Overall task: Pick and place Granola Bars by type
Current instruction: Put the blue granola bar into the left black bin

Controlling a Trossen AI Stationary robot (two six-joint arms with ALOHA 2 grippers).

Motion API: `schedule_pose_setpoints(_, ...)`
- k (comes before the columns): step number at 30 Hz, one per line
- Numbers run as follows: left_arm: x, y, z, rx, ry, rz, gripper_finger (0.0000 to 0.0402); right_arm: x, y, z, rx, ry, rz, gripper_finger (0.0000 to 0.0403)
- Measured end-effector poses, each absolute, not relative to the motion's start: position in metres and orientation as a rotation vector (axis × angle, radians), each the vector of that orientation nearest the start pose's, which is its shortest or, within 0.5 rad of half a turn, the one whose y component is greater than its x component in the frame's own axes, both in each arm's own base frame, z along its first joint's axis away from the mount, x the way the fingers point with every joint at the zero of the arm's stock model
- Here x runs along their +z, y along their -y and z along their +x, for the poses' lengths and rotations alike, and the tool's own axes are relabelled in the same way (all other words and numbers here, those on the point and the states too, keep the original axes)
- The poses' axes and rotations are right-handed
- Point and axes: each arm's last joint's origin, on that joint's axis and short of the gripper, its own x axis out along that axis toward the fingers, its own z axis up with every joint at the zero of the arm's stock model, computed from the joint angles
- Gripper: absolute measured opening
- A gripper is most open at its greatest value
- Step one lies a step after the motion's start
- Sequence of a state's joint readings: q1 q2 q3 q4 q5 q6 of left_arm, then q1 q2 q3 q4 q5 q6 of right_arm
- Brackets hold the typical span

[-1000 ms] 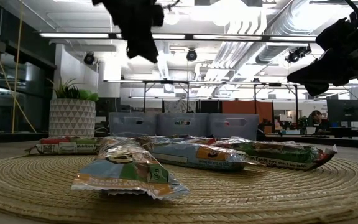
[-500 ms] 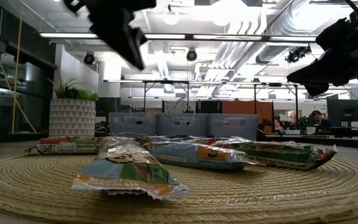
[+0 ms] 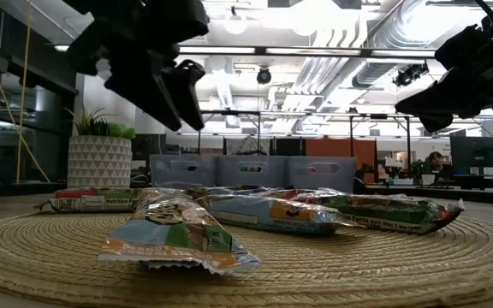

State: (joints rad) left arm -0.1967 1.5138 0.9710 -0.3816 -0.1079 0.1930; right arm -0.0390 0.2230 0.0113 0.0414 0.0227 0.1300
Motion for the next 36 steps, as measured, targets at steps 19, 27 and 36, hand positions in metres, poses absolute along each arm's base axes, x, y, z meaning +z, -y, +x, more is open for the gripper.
schedule_pose_setpoints(19,0.169,0.050,0.332,-0.225,-0.901,0.414,0.0257,0.153,0.005,0.110,-0.073,-0.165,0.131,0.0000)
schedule_pose_setpoints(27,0.171,0.024,0.338,-0.230,-0.871,0.304,0.0257,0.153,0.005,0.110,-0.072,-0.166,0.131,0.0000)
schedule_pose_setpoints(36,0.162,0.015,0.341,-0.353,-0.874,0.219,0.0257,0.153,0.005,0.110,-0.072,-0.165,0.131,0.0000)
